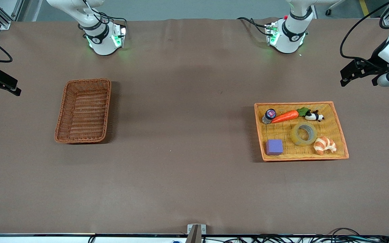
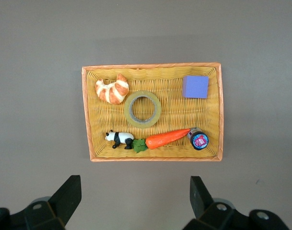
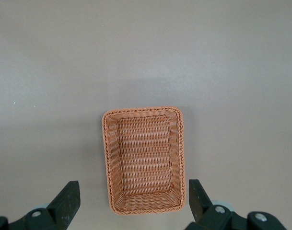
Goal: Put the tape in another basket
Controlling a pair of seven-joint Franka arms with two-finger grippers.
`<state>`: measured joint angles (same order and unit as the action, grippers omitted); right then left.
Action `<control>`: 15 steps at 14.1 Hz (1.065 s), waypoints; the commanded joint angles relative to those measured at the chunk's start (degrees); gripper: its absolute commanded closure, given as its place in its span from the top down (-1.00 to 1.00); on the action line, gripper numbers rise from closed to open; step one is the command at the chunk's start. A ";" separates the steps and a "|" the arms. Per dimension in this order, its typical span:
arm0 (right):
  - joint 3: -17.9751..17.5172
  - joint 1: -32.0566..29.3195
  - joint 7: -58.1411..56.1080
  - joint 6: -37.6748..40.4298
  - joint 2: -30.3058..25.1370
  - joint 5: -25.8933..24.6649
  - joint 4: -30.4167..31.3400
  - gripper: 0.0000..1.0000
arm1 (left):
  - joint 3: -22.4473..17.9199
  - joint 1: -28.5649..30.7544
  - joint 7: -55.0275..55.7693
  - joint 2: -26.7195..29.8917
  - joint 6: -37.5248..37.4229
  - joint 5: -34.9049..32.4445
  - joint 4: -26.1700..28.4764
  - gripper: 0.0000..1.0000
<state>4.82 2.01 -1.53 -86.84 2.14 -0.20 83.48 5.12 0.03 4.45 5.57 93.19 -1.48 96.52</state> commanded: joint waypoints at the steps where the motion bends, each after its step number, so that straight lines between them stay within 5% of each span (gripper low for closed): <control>1: -1.03 -1.40 -0.40 -0.44 -0.55 0.20 0.81 1.00 | 0.06 -0.03 -0.41 -1.09 -0.02 -1.25 -1.60 1.00; 9: -0.86 -1.48 -0.49 -0.35 -0.64 0.20 0.81 1.00 | -0.11 4.80 -1.64 -7.59 0.68 0.07 -5.91 1.00; 15: -0.86 -1.48 -0.49 -0.26 -0.64 0.20 0.81 1.00 | -0.11 4.80 -1.20 -19.70 5.13 -1.07 -3.03 1.00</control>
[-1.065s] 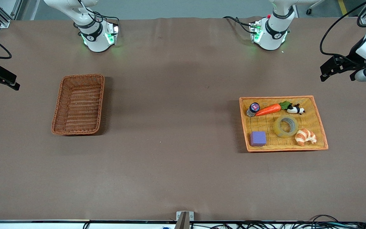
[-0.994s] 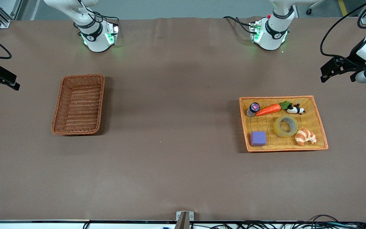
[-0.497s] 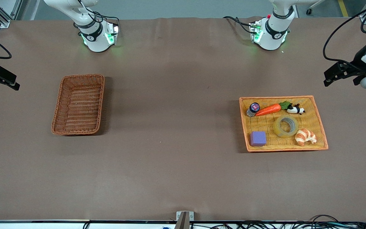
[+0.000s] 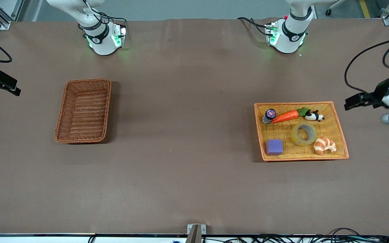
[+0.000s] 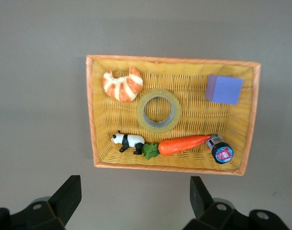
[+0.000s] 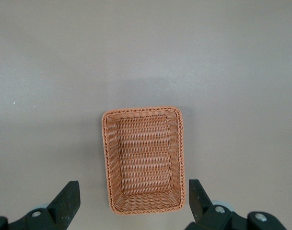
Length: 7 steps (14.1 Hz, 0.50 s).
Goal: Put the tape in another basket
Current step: 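Reach the left gripper to the yellow tape roll and grasp it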
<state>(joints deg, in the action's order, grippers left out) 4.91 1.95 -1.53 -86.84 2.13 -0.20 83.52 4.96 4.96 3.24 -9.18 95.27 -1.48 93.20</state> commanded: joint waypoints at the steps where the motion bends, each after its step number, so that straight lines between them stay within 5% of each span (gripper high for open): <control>1: -0.87 -1.43 -0.49 -0.26 -0.64 0.20 0.77 1.00 | 0.05 -0.12 0.53 -6.37 6.64 -1.07 2.75 1.00; 4: -0.96 -1.43 -0.49 -0.26 -0.64 0.20 0.77 1.00 | -0.04 0.49 0.80 -10.76 19.47 -1.07 9.96 1.00; 7: -0.87 -1.43 -0.58 -0.35 -0.64 0.20 0.77 1.00 | 0.05 1.99 -0.25 -14.72 24.68 -1.15 13.84 1.00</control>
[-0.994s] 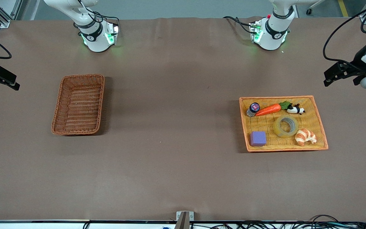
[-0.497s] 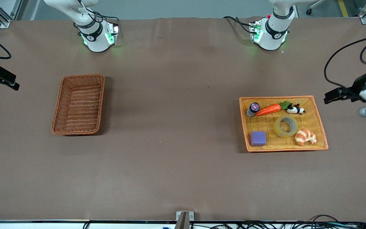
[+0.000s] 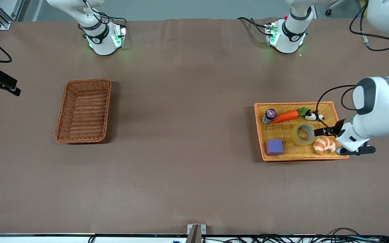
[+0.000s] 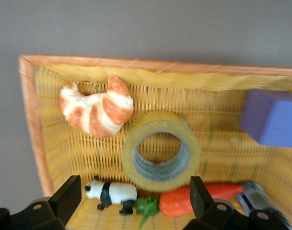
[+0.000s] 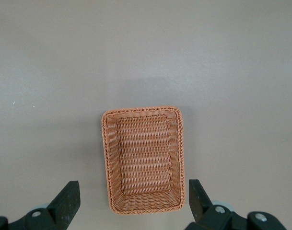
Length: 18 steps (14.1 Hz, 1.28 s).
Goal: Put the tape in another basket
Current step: 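Reach the left gripper to the yellow tape roll and grasp it, then lift the tape roll with the left gripper and carry it off the tray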
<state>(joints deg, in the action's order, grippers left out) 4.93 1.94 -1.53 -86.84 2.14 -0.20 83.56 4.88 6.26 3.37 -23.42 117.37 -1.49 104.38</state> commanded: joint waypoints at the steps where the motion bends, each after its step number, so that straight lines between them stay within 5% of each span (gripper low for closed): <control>1: -0.89 -1.41 -0.49 -0.35 -0.64 0.20 0.73 1.00 | 0.13 1.03 -0.38 -1.27 5.04 -1.14 4.41 1.00; 3: -0.89 -1.41 -0.49 -0.35 -0.64 0.20 0.73 1.00 | 0.04 1.91 -0.47 -3.38 8.04 -1.14 5.74 0.98; 5: -0.98 -1.41 -0.49 -0.35 -0.55 0.20 0.73 1.00 | 0.13 1.83 -0.47 -5.05 8.22 -1.14 5.74 0.74; 9: -0.98 -1.41 -0.49 -0.35 -0.55 0.20 0.73 1.00 | 0.13 1.91 -0.47 -5.94 8.22 -1.14 5.22 -0.63; 11: -0.97 -1.41 -0.58 -0.35 -0.55 0.20 0.73 1.00 | 0.13 1.92 -0.47 -6.20 8.31 -1.14 5.04 -1.00; 15: -0.89 -1.41 -0.49 -0.35 -0.47 0.20 0.73 1.00 | 0.65 1.30 0.66 -4.63 6.04 -1.06 1.02 -1.00; 18: -0.89 -1.41 -0.49 -0.35 -0.47 0.20 0.73 1.00 | 2.23 -1.41 2.78 -4.27 -6.84 -0.70 -9.24 -0.99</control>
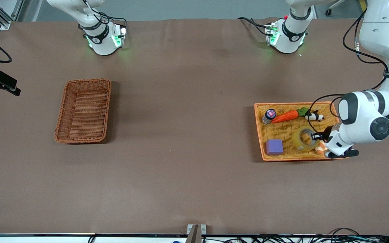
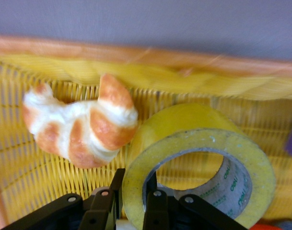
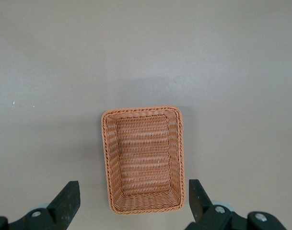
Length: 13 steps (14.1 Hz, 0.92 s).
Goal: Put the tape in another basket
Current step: 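Lift the tape roll with the left gripper and carry it off the tray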
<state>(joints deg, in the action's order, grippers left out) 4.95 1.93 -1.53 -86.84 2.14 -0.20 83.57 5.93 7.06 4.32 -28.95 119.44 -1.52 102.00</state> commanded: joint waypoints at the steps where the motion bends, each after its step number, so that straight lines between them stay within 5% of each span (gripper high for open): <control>1: -0.99 -1.40 -0.58 -0.35 -0.47 0.20 0.72 1.00 | 1.97 -3.44 2.44 1.18 -14.61 -0.33 -11.78 -0.99; 3: -0.91 -1.40 -0.49 -0.35 -0.47 0.20 0.72 1.00 | 3.90 -6.77 5.51 0.57 -19.49 -0.24 -17.52 -0.99; 7: -0.91 -1.40 -0.58 -0.35 -0.47 0.20 0.72 1.00 | 4.53 -20.64 19.98 -2.58 -18.72 0.20 -19.64 -0.99; 13: -0.91 -1.49 -0.49 -0.26 -0.56 0.20 0.72 1.00 | 4.44 -40.52 49.43 -19.10 0.93 1.17 -29.49 -0.99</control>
<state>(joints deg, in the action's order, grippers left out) 5.00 1.89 -1.53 -86.84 2.14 -0.20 83.62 10.99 -30.38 48.09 -42.54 116.38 -1.10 77.81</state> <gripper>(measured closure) 0.000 0.789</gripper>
